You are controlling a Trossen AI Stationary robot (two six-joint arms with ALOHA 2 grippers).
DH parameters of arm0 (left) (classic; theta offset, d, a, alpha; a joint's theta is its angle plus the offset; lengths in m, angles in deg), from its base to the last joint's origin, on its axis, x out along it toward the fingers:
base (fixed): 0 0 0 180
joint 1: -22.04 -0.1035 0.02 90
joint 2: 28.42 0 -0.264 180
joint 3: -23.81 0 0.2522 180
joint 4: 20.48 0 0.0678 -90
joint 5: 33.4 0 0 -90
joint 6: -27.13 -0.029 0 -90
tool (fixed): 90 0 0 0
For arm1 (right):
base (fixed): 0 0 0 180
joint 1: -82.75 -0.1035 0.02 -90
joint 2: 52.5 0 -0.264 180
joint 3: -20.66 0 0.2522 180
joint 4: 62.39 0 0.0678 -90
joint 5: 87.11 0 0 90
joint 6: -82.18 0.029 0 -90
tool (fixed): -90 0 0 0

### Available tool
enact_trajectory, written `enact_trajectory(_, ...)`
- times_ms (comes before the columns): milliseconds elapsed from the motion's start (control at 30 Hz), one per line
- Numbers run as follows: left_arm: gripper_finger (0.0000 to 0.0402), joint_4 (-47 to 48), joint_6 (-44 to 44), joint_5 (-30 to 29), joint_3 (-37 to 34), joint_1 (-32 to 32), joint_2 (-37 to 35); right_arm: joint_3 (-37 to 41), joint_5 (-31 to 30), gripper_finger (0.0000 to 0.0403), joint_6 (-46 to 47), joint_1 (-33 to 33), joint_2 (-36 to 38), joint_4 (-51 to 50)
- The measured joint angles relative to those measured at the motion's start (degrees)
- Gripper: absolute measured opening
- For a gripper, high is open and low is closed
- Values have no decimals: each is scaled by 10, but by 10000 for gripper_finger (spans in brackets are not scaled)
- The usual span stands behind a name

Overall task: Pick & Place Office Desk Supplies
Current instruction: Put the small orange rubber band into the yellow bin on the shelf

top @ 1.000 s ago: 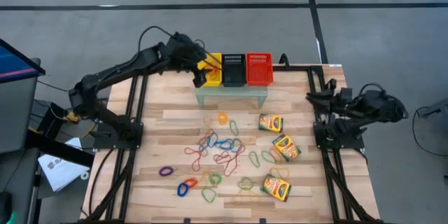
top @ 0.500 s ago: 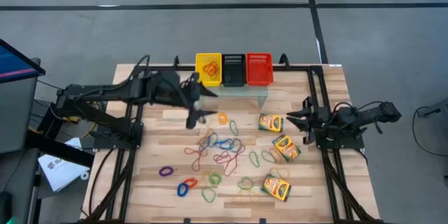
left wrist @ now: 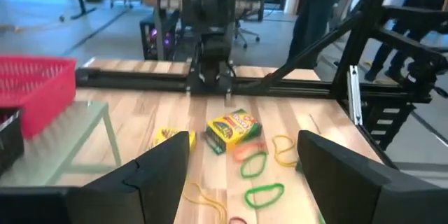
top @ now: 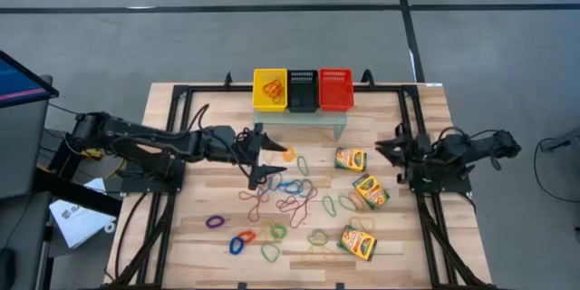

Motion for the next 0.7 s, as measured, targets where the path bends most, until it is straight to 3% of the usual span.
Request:
enact_trajectory(200, 259, 7, 13, -36, -3, 15, 59, -128, -106, 69, 33, 4, -151, -179)
enact_trajectory(367, 259, 44, 37, -36, -3, 34, 62, -226, -107, 107, 124, 13, -321, -331)
enact_trajectory(567, 238, 107, 3, -104, -6, 71, -61, -334, -54, 142, 190, 12, -548, -448)
enact_trajectory(700, 212, 156, -11, -167, -33, 105, -178, -351, 20, 151, 229, 12, -636, -476)
